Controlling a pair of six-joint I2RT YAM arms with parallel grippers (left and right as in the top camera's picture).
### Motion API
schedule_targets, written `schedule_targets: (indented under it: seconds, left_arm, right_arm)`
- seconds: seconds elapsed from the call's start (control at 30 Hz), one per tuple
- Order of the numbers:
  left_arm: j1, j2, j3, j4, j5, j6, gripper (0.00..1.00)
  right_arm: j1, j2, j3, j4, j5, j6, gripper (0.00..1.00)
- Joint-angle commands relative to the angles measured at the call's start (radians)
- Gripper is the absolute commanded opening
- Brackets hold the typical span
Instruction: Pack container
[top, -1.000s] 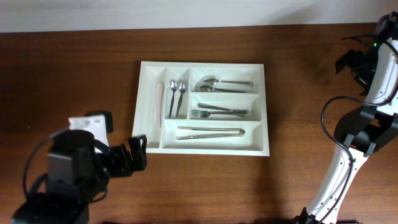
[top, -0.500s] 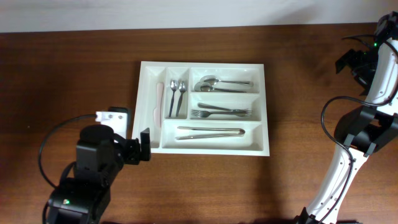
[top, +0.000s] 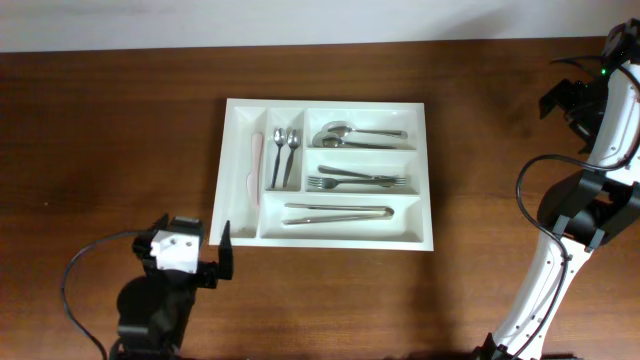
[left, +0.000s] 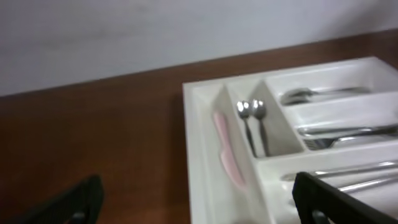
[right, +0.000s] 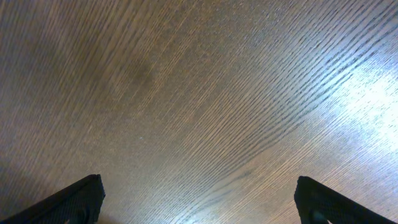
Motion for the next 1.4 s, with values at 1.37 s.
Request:
schedule_targets:
  seconds: [1.37]
  left_arm:
    - [0.034,-0.333,-0.333,0.153,0.037,0.023,0.99]
  right_arm:
    - [0.002,-0.028,0.018,-0.002,-0.002,0.000,0.99]
